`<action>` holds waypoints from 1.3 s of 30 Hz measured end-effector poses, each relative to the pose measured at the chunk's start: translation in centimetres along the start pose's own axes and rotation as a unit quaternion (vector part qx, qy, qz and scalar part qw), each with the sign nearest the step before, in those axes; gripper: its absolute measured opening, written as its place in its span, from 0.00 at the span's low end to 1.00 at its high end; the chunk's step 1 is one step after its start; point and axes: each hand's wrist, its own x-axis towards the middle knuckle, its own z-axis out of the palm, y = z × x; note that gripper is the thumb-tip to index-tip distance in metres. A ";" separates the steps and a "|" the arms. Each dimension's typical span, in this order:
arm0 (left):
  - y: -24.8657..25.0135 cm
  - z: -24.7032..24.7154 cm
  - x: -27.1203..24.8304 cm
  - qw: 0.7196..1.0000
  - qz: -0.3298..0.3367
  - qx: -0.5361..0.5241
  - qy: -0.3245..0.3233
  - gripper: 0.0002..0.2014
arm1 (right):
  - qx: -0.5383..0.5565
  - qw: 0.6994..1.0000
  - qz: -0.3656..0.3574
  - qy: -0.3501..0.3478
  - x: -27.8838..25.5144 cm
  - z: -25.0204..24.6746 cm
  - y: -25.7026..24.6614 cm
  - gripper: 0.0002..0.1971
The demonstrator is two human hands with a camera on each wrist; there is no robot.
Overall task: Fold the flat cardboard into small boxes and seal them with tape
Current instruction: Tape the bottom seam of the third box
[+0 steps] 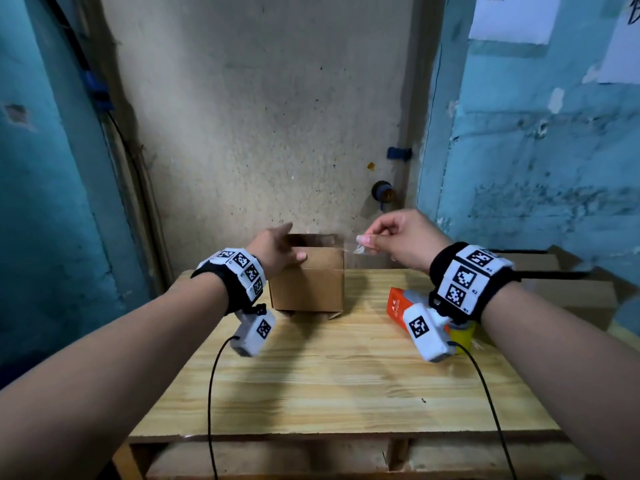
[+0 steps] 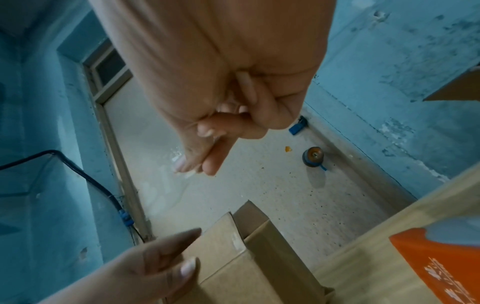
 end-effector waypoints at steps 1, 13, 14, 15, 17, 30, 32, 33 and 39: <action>-0.7 1.0 0.1 1.000 -0.005 0.008 -0.012 0.36 | 0.010 1.000 -0.004 -0.002 -0.1 0.2 0.1 0.08; -2.7 5.5 0.8 0.999 0.007 -0.028 -0.017 0.23 | 0.066 0.997 0.022 -0.046 1.5 3.1 1.4 0.11; -2.4 5.8 0.6 0.998 -0.003 -0.054 -0.019 0.23 | 0.065 0.996 0.027 -0.050 1.6 3.6 1.5 0.13; -2.2 6.2 0.5 0.997 -0.005 -0.080 -0.021 0.25 | 0.060 0.996 0.032 -0.056 1.8 4.0 1.6 0.14; -2.2 6.7 0.2 0.993 -0.011 -0.108 -0.036 0.30 | 0.047 0.996 0.043 -0.069 2.1 4.9 1.8 0.16; -3.3 8.3 -1.1 0.951 -0.034 -0.306 -0.002 0.37 | -0.037 0.981 0.103 -0.160 4.9 7.3 2.2 0.26; -3.3 8.4 -1.2 0.944 -0.036 -0.329 -0.007 0.35 | -0.035 0.980 0.106 -0.165 5.4 7.5 2.0 0.25; -3.3 8.4 -1.3 0.938 -0.033 -0.344 -0.014 0.35 | -0.039 0.979 0.111 -0.166 5.5 7.6 2.1 0.25; -2.9 9.3 -2.1 0.908 -0.076 -0.412 0.029 0.30 | -0.051 0.979 0.114 -0.158 5.6 8.7 2.8 0.22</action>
